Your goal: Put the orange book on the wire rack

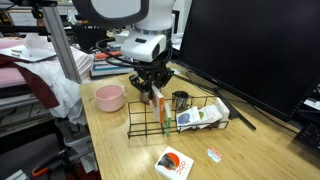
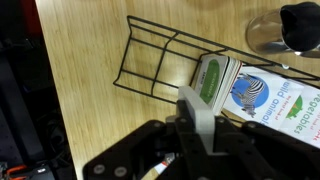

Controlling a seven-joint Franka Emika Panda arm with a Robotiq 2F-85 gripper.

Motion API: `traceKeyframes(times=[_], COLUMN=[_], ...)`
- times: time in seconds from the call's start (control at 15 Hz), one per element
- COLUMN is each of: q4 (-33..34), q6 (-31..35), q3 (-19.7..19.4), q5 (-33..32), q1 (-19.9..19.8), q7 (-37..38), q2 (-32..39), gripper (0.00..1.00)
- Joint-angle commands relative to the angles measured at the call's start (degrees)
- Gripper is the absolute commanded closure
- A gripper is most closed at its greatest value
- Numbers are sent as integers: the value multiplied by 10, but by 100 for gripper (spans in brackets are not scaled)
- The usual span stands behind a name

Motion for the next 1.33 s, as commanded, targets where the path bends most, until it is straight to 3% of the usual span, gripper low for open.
traceKeyframes(times=[0.0,0.2,0.67,1.27], q4=[10,23,71,44], q6=[-20,-34,-53,-21], q3=[14,22,22,12], q5=[15,28,146,62], q1=[3,11,16,14], q7=[8,21,-8,89], q2=[7,24,78,47], gripper=[96,96,96,96])
